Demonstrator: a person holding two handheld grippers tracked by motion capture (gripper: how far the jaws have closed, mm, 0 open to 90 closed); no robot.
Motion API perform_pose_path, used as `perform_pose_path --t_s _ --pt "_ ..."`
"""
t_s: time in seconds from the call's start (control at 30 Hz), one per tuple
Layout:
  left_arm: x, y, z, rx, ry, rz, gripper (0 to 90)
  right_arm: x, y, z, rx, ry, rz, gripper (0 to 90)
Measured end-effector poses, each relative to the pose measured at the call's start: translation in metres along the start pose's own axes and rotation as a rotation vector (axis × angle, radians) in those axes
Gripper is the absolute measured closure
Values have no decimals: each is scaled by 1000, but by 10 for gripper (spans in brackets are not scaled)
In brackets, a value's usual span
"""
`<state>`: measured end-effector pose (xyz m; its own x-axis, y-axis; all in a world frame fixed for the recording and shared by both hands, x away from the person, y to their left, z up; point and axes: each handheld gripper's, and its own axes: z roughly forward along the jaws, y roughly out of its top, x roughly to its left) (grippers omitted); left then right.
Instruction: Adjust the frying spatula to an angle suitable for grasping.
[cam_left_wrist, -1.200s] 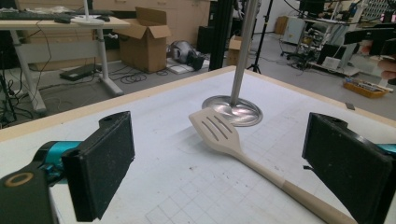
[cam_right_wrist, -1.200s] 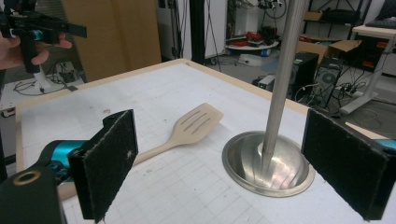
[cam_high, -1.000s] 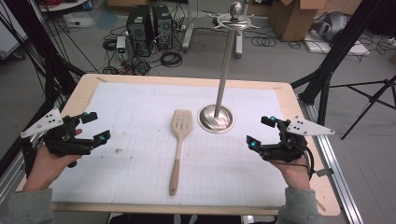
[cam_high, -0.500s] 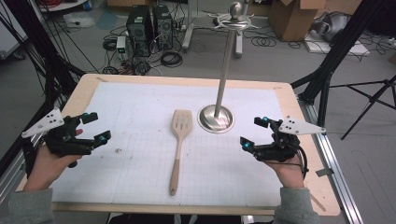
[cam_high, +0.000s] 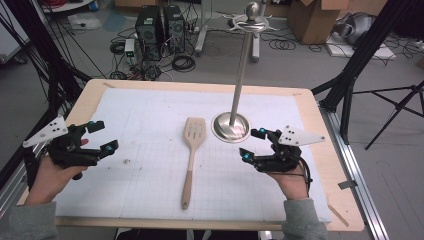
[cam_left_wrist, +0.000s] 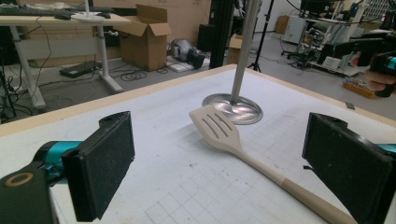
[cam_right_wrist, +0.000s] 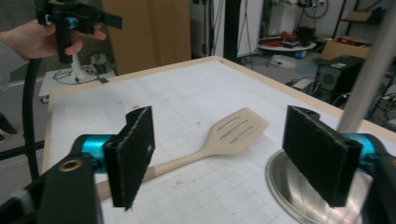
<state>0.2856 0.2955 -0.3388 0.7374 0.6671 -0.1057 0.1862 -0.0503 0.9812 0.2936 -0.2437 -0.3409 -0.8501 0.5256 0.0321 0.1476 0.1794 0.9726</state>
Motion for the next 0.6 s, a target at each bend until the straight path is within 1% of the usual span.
perform_pose_path --t_s 0.1,0.13,0.17,0.27,0.33,0.4,0.5,0.53,0.57,0.6 --pt "0 0 0 1 -2 -7 97 2 -3 7 14 10 6 352" --pt "0 0 1 -1 -3 -16 97 2 -4 9 15 3 2 376" --pt "-1 0 1 0 -6 -15 97 3 -5 11 23 -11 15 417" --pt "-2 -1 3 2 -12 -15 97 5 -8 17 18 -29 7 547" --pt "-3 -1 4 3 -15 -14 97 6 -11 21 38 -13 10 610" --pt "-3 -2 4 4 -17 -13 97 7 -12 25 57 0 5 698" --pt "-3 -2 4 4 -17 -11 97 10 -13 29 55 20 -2 809" --pt "-3 -2 4 2 -14 -15 97 10 -13 30 47 18 -7 843" --pt "-3 -2 4 2 -14 -15 98 10 -13 30 47 18 -7 843" --pt "-3 -2 4 2 -14 -15 98 9 -13 31 43 29 7 892"
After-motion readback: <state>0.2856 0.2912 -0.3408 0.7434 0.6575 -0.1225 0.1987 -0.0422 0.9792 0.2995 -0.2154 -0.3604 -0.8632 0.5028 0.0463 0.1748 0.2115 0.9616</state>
